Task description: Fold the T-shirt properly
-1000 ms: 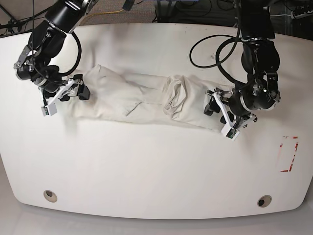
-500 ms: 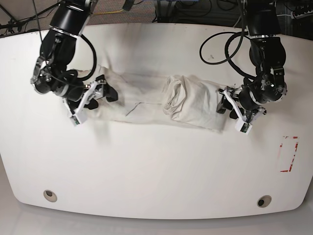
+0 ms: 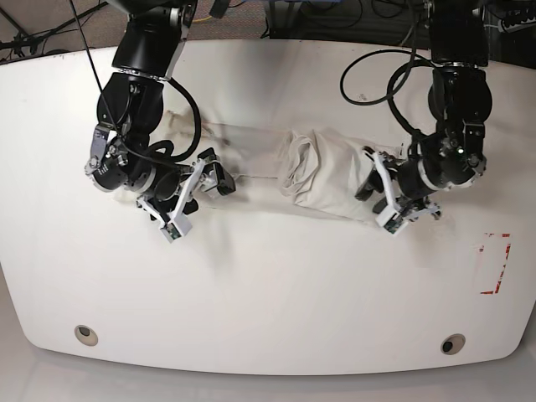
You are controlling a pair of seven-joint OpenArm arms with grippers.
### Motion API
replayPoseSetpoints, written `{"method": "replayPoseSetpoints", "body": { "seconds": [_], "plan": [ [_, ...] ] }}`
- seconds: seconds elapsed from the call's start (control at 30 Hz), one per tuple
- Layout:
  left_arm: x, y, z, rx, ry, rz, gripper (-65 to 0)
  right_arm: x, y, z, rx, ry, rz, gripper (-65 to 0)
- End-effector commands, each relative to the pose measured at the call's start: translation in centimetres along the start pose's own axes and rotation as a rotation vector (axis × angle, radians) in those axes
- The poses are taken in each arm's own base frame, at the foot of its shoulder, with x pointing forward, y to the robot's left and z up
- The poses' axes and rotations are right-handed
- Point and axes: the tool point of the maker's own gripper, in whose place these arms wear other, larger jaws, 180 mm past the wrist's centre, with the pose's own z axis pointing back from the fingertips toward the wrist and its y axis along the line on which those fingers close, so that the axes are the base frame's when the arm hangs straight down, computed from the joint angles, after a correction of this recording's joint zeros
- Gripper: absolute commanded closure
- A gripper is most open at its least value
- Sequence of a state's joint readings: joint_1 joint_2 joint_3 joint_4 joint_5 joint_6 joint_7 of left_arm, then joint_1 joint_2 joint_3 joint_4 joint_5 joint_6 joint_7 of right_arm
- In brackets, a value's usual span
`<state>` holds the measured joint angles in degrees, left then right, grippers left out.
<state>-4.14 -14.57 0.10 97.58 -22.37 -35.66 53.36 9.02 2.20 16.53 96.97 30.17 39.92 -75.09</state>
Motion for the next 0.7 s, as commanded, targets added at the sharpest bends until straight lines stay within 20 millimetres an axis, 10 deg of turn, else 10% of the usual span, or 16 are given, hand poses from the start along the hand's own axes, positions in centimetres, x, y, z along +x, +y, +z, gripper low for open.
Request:
{"method": "replayPoseSetpoints", "body": {
  "seconds": [0.0, 0.67],
  "plan": [
    [1.6, -2.9, -0.8, -0.081, -0.028, -0.073, -23.6, 1.6, -0.5, 0.8, -0.015, -0.053, 0.026, -50.9],
    [4.6, -15.6, -6.4, -0.341, -0.01, -0.297, -23.6, -3.2, -3.5, 2.9, -0.096, 0.005, -0.071, -50.9]
  ]
}}
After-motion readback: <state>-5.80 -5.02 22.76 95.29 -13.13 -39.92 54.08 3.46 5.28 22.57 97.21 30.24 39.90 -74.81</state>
